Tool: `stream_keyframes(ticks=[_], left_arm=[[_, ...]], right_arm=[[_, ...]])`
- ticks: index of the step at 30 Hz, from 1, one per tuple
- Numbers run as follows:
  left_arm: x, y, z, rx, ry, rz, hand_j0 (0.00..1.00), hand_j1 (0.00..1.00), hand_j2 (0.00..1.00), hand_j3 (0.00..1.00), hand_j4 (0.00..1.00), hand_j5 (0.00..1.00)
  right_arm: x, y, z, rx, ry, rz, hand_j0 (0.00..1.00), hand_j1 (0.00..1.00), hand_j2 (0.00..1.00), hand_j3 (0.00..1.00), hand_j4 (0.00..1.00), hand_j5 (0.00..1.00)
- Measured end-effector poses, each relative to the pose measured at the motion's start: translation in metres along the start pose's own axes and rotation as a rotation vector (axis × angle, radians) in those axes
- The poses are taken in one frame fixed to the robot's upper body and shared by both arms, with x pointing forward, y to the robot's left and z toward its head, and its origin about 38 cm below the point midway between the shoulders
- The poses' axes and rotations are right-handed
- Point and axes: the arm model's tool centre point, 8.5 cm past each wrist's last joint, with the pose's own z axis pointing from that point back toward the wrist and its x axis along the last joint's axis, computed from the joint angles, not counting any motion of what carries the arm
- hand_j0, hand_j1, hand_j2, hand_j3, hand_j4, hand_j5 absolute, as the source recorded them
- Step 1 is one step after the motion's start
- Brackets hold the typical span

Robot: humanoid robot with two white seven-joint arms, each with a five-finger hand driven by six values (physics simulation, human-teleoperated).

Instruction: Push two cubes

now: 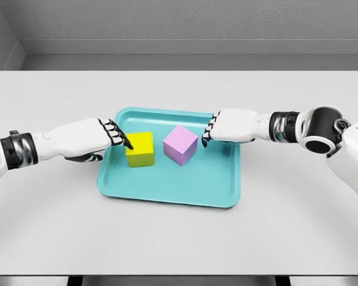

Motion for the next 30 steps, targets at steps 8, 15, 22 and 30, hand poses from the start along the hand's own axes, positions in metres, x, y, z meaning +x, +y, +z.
stream_keyframes(ticks=[8,15,22,30], left_arm=[[0.000,0.003,0.002,0.006,-0.002,0.000,0.79,0.79,0.79,0.79,0.79,0.79],[-0.009,-0.001,0.018,-0.019,0.026,0.012,0.79,0.79,0.79,0.79,0.79,0.79],[-0.010,-0.004,0.018,-0.031,0.031,0.012,0.79,0.79,0.79,0.79,0.79,0.79],[-0.008,-0.006,0.014,-0.033,0.022,0.015,0.79,0.79,0.79,0.79,0.79,0.79]], right_arm=[[0.003,-0.001,-0.009,-0.003,-0.011,-0.007,0.64,0.64,0.64,0.64,0.64,0.64],[-0.002,0.000,-0.014,0.006,-0.002,-0.015,0.64,0.64,0.64,0.64,0.64,0.64],[-0.002,-0.007,-0.017,-0.005,-0.004,-0.009,0.64,0.64,0.64,0.64,0.64,0.64],[-0.007,-0.011,-0.023,-0.012,0.002,-0.023,0.64,0.64,0.64,0.64,0.64,0.64]])
